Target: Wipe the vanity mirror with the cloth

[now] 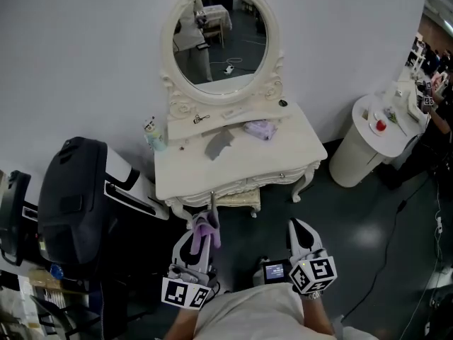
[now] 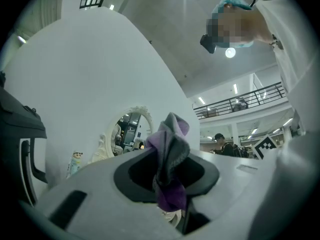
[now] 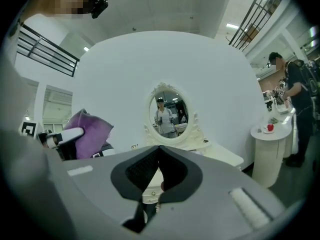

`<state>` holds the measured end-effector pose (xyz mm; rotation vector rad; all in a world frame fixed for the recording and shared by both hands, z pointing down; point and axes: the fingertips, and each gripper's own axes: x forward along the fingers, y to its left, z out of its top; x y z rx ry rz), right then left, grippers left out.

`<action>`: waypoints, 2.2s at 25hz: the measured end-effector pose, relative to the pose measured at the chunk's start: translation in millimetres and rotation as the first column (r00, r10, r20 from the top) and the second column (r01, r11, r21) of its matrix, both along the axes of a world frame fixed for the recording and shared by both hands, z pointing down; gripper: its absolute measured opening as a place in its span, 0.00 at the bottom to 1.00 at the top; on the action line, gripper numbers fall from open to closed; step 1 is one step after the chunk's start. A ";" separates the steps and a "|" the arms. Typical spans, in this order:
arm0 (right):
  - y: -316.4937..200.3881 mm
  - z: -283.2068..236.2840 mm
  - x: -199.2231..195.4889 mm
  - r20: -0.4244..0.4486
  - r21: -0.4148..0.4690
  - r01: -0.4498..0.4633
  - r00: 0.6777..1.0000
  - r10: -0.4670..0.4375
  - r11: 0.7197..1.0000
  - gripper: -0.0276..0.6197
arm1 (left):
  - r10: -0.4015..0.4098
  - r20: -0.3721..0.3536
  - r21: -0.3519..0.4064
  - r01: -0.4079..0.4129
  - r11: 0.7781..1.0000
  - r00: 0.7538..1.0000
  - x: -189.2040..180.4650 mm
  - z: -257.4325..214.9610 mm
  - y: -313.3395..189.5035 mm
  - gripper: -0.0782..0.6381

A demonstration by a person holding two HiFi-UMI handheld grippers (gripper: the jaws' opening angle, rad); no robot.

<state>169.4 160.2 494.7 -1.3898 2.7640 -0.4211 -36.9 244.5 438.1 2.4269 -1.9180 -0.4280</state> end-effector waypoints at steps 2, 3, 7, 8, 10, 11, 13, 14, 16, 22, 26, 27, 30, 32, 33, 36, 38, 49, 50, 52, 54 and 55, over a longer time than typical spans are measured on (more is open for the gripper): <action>-28.3 -4.2 3.3 0.004 0.004 0.025 1.000 -0.025 1.000 0.05 | -0.031 -0.002 0.008 0.031 0.999 1.000 4.6 -5.6 -22.2 0.24; -41.5 -6.1 4.7 0.002 0.005 0.038 0.999 -0.038 0.999 0.05 | -0.046 0.000 0.011 0.046 0.999 0.999 7.2 -8.1 -32.7 0.24; -85.8 -7.4 9.8 -0.002 0.003 0.091 0.996 -0.091 0.996 0.05 | -0.095 0.003 0.018 0.095 0.995 0.995 18.0 -12.7 -71.4 0.24; -94.7 -6.6 11.1 -0.003 0.002 0.104 0.995 -0.104 0.995 0.05 | -0.105 0.004 0.020 0.105 0.994 0.994 20.5 -12.4 -79.7 0.24; -109.9 -4.5 15.1 -0.009 -0.002 0.130 0.991 -0.130 0.992 0.05 | -0.127 0.002 0.023 0.127 0.992 0.992 25.6 -10.8 -93.7 0.24; -117.4 -3.4 17.8 -0.013 -0.002 0.142 0.990 -0.142 0.990 0.05 | -0.138 -0.002 0.025 0.138 0.990 0.990 28.1 -9.9 -99.9 0.24; -133.7 -1.9 22.4 -0.021 0.003 0.162 0.987 -0.161 0.987 0.05 | -0.161 -0.010 0.033 0.161 0.986 0.987 31.5 -8.7 -111.8 0.24; -141.6 -1.6 24.2 -0.023 0.003 0.167 0.986 -0.167 0.986 0.05 | -0.170 -0.015 0.035 0.171 0.985 0.985 32.8 -8.7 -117.3 0.24; -154.0 -1.0 26.0 -0.024 -0.007 0.175 0.984 -0.175 0.985 0.05 | -0.183 -0.020 0.034 0.183 0.982 0.983 34.8 -9.8 -126.2 0.24; -184.9 -0.1 1.4 -0.033 -0.007 0.218 0.975 -0.219 0.976 0.05 | -0.191 0.005 0.047 0.191 0.981 0.982 23.4 -12.7 -156.9 0.25; -212.8 -2.3 -20.4 -0.034 0.006 0.216 0.976 -0.215 0.976 0.05 | -0.175 0.001 0.057 0.175 0.983 0.984 2.4 -9.3 -192.4 0.24; -221.6 -1.8 -26.1 -0.040 0.006 0.212 0.977 -0.212 0.977 0.05 | -0.169 -0.004 0.062 0.169 0.984 0.986 -3.8 -9.0 -203.9 0.24; -250.9 -2.6 -43.5 -0.056 -0.002 0.195 0.979 -0.195 0.981 0.05 | -0.142 -0.020 0.075 0.143 0.987 0.990 -23.5 -10.7 -240.7 0.24; -275.6 -9.3 -57.5 -0.065 0.006 0.184 0.981 -0.184 0.983 0.05 | -0.123 -0.023 0.090 0.125 0.988 0.992 -38.0 -16.8 -268.4 0.24; -289.0 -14.6 -66.0 -0.070 0.016 0.182 0.981 -0.180 0.983 0.05 | -0.115 -0.022 0.099 0.116 0.988 0.993 -46.1 -21.1 -282.5 0.24; -326.5 -31.3 -95.3 -0.087 0.049 0.179 0.981 -0.175 0.983 0.05 | -0.093 -0.022 0.114 0.094 0.989 0.995 -73.0 -32.1 -321.3 0.24; -347.6 -38.5 -112.3 -0.083 0.057 0.166 0.983 -0.161 0.985 0.05 | -0.073 -0.023 0.110 0.075 0.991 0.997 -89.1 -34.4 -343.8 0.24; -412.8 -26.3 -171.8 -0.040 0.008 0.105 0.994 -0.105 0.994 0.08 | 0.018 -0.005 0.091 -0.017 0.996 1.000 -149.1 -27.0 -429.7 0.24; -414.0 -25.6 -174.1 -0.025 0.000 0.112 0.993 -0.112 0.994 0.09 | 0.023 -0.008 0.091 -0.022 0.996 1.000 -149.1 -26.4 -432.4 0.24; -416.2 -24.5 -178.4 -0.009 -0.015 0.138 0.990 -0.139 0.990 0.14 | 0.028 -0.011 0.088 -0.027 0.996 1.000 -146.3 -25.1 -436.6 0.24; -420.2 -25.0 -184.0 -0.004 -0.019 0.175 0.985 -0.175 0.984 0.18 | 0.030 -0.004 0.080 -0.030 0.996 1.000 -141.5 -24.0 -442.2 0.24; -423.0 -26.7 -187.8 0.005 -0.018 0.200 0.980 -0.200 0.980 0.21 | 0.028 0.002 0.078 -0.029 0.997 1.000 -139.0 -24.7 -446.0 0.24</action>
